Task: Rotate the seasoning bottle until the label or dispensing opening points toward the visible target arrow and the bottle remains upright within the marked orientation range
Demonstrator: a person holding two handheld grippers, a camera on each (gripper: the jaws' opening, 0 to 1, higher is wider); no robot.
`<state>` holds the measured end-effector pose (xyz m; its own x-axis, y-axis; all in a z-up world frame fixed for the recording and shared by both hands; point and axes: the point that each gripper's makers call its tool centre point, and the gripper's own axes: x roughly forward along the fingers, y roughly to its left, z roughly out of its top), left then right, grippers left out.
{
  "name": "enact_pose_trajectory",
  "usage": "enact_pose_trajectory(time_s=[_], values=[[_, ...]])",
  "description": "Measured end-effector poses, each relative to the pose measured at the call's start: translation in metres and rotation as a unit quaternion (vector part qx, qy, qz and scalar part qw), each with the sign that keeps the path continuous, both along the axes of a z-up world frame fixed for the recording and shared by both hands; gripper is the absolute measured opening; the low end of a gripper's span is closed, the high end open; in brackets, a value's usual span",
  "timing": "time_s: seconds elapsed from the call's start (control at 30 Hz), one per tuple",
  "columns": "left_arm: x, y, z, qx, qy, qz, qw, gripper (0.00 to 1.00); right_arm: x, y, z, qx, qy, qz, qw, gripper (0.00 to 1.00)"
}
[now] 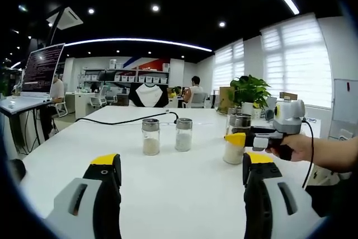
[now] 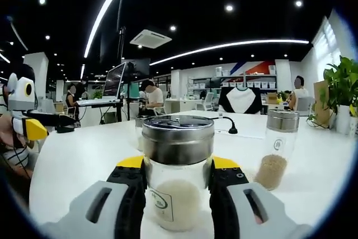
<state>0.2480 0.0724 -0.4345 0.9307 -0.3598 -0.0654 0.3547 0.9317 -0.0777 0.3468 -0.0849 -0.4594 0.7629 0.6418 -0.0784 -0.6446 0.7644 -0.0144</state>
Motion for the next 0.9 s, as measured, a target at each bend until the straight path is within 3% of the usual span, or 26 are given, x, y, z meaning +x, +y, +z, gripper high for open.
enact_pose_trajectory(time_s=[0.2, 0.23, 0.33, 0.47, 0.53, 0.9], values=[[0.0, 0.002, 0.0, 0.0, 0.003, 0.002, 1.0, 0.96, 0.001, -0.001, -0.003, 0.003, 0.017, -0.009, 0.9998, 0.42], [0.0, 0.004, 0.001, -0.009, 0.004, 0.008, 0.9999, 0.97, -0.001, -0.003, -0.01, -0.013, 0.033, -0.012, 0.9993, 0.44], [0.0, 0.005, 0.004, -0.003, -0.002, 0.006, 1.0, 0.96, -0.005, -0.006, -0.006, -0.015, 0.022, -0.012, 0.9996, 0.53], [-0.001, 0.004, 0.005, -0.007, -0.002, 0.006, 1.0, 0.96, -0.012, -0.016, -0.005, -0.02, 0.026, -0.018, 0.9993, 0.52], [0.0, 0.004, 0.004, -0.004, -0.001, 0.006, 1.0, 0.96, -0.018, -0.022, -0.008, -0.033, 0.042, -0.019, 0.9984, 0.52], [-0.001, -0.001, 0.001, -0.002, 0.002, 0.001, 1.0, 0.96, -0.034, -0.06, 0.001, -0.027, 0.043, -0.046, 0.9977, 0.53]])
